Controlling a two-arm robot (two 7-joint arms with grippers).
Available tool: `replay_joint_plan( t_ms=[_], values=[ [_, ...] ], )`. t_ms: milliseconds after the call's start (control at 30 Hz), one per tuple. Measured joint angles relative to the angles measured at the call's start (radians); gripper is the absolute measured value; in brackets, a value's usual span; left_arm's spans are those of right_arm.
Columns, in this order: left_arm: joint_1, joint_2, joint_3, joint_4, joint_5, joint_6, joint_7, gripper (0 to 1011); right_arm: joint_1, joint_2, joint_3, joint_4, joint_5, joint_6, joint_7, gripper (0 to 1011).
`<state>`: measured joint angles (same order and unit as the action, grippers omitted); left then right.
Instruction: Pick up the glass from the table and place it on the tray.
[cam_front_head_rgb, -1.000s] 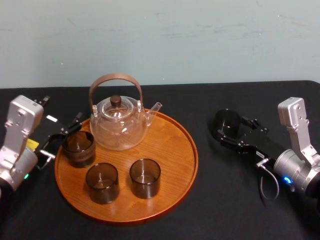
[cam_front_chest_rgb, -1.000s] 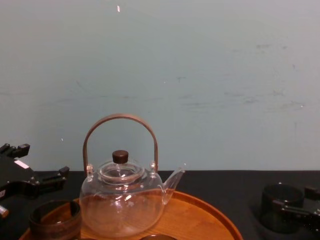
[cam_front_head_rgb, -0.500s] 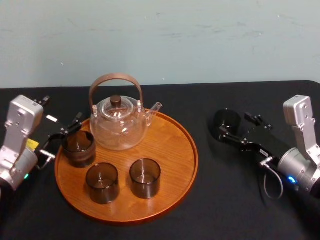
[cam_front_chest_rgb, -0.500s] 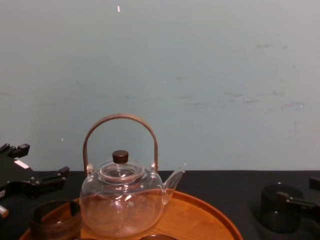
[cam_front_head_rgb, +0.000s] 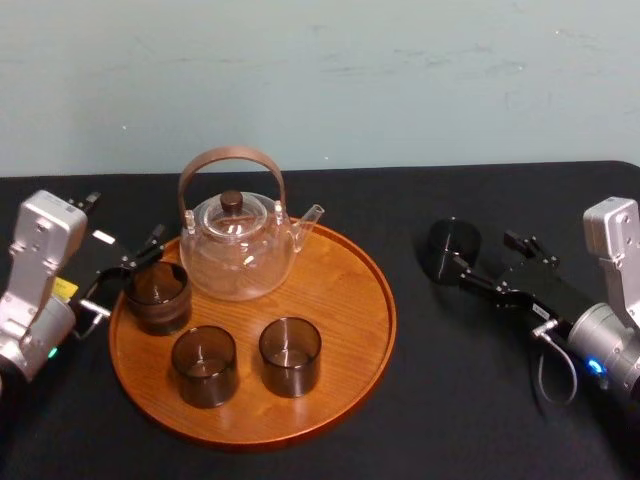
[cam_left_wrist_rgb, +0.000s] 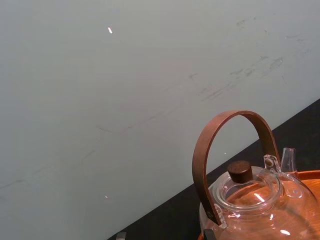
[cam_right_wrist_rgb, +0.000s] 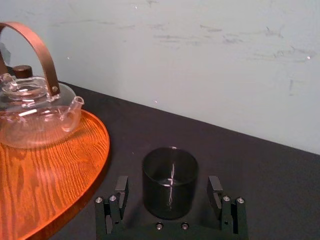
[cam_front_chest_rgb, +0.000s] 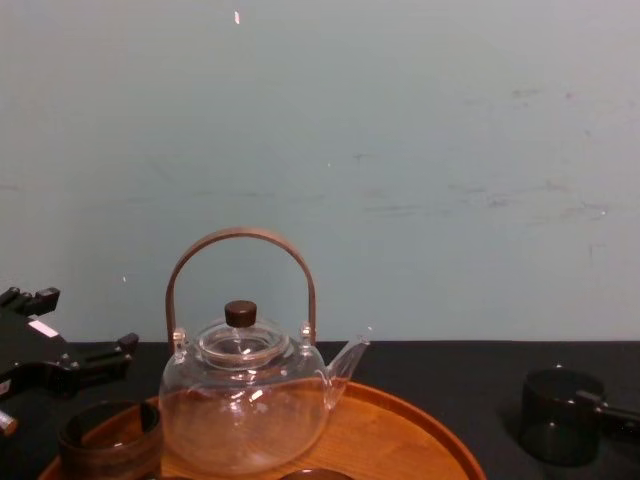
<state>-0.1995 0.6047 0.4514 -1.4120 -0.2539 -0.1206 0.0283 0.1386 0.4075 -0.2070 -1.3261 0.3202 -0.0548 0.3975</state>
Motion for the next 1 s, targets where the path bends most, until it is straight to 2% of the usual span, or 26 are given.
replay_joint_plan(
  t_ms=[500,1000],
  values=[
    [0.0,0.0,0.0,0.0,0.0,0.0,0.0,1001,0.043,-0.01,-0.008,0.076,-0.003,-0.001,0.01,1002],
    [0.0,0.0,0.0,0.0,0.0,0.0,0.0,1001,0.108,-0.024,-0.039,0.148,-0.017,0.0,0.04,1003]
  ],
)
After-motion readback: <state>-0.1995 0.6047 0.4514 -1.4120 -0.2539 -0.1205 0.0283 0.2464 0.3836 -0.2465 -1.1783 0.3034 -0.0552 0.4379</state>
